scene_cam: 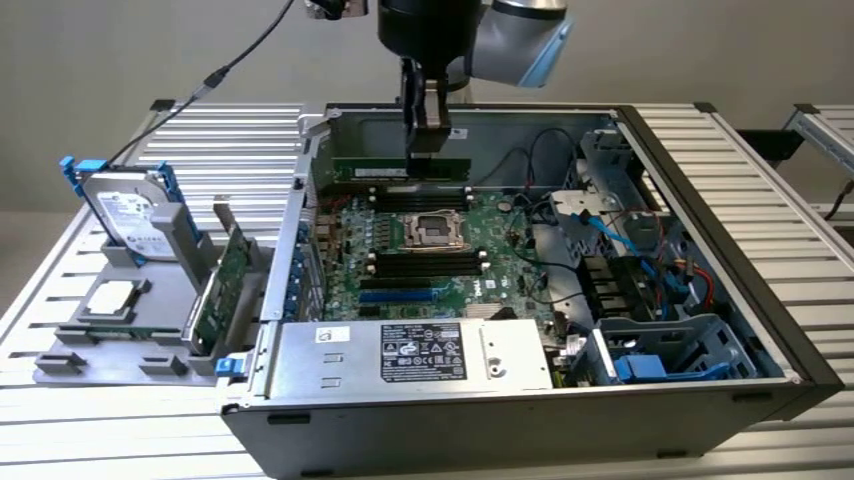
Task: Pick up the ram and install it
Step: 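Pick up the ram and move it above insertion slot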
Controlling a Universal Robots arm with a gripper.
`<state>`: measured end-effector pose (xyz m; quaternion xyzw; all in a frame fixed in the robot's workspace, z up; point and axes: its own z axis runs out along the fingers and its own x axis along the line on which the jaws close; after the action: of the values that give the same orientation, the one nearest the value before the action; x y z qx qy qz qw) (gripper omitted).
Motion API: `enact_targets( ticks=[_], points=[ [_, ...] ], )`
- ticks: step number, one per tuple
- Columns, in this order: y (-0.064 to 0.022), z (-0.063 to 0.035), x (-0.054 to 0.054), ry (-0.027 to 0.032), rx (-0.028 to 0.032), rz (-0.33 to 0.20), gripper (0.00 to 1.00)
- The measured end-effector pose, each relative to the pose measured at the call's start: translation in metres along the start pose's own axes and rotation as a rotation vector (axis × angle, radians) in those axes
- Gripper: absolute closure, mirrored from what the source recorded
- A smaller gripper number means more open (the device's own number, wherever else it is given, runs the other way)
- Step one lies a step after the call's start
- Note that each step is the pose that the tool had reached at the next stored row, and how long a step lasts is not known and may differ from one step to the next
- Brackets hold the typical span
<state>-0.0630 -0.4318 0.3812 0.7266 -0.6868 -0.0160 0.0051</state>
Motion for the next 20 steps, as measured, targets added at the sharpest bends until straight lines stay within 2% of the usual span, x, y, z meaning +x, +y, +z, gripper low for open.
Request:
enact_targets(
  ticks=[10,18,20],
  points=[
    [-0.0290,0.0089,-0.020,0.0004,0.0077,0.000,0.86],
    [-0.0353,0.0154,-0.046,-0.0004,0.0081,0.000,0.86],
    [-0.0354,0.0156,-0.047,-0.0002,0.0082,0.000,0.86]
  ],
)
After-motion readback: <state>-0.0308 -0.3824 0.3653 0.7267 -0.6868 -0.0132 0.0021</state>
